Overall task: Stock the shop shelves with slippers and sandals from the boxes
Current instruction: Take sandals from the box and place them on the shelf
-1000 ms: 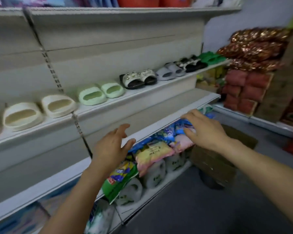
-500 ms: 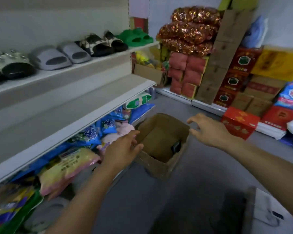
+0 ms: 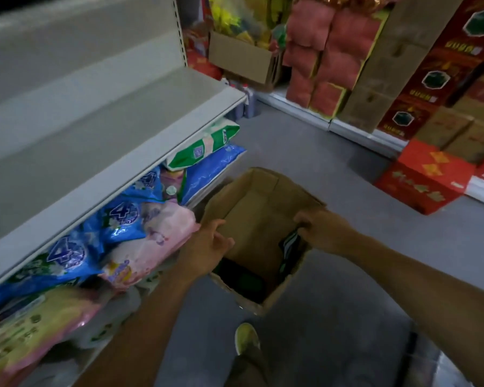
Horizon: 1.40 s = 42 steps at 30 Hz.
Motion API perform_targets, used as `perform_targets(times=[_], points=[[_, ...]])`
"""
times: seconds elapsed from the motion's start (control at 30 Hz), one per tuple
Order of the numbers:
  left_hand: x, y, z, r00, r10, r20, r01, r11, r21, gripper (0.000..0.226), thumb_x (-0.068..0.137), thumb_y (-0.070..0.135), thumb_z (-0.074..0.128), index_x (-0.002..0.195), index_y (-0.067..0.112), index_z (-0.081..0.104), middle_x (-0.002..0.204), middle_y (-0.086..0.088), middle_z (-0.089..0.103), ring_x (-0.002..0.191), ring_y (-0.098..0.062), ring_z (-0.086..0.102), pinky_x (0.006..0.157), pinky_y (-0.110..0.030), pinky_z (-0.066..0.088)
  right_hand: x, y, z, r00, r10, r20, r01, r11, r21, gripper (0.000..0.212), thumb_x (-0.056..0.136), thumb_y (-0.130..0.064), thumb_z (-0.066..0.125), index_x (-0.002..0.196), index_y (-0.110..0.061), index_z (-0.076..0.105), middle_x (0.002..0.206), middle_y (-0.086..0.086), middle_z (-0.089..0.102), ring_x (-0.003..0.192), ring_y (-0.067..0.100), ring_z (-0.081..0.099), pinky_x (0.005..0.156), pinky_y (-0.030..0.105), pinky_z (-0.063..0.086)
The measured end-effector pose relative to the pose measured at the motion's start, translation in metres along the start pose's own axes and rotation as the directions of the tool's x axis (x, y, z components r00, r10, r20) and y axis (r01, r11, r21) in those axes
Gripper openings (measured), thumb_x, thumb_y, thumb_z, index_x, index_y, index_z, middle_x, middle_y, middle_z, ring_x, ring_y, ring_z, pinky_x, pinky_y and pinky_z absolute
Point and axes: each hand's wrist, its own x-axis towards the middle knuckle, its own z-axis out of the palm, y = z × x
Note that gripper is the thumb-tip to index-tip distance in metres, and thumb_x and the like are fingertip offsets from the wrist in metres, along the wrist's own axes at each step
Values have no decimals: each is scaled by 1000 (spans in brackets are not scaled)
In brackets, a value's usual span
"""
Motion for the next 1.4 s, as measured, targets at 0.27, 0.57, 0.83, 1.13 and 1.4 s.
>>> perform_targets(times=[0.27,0.57,0.83,1.13,1.4], points=[[118,-58,63,945,-301,131,318,939,-135,48,87,39,64,130,24,49,103,-2,67,97,-21,64,94,-46,50,144,73,65,965,171,197,-190,978,83,24,94,-17,48,112,-7,59,113,13,60,101,27,59,89,41,51],[172,-145,154,686,-697,208,716,594,-367,45,90,29,63,131,17,49,104,-7,62,96,-23,61,87,-38,53,248,144,162,838,413,356,-507,830,231,41,86,-21,58,125,-12,49,124,12,51,107,28,54,86,37,49],[185,-193,228,299,-835,461,822,-20,-570,62,91,32,62,145,15,36,146,-13,38,129,-31,43,94,-40,49,290,160,241,695,628,350,-718,638,278,102,78,-20,73,150,-10,1,149,18,24,133,34,34,103,40,37],[188,-215,271,286,-894,345,739,-23,-673,74,86,37,67,148,29,27,147,-8,35,125,-32,43,92,-44,51,288,168,284,659,709,251,-752,616,236,124,81,-16,74,142,-24,-34,152,26,17,121,41,48,97,48,46],[199,-220,263,484,-842,240,684,192,-704,54,95,25,57,144,30,36,148,-5,39,129,-29,42,90,-39,46,280,152,288,799,595,87,-489,559,670,95,86,-1,60,152,-26,-5,148,13,36,130,35,44,104,46,40]])
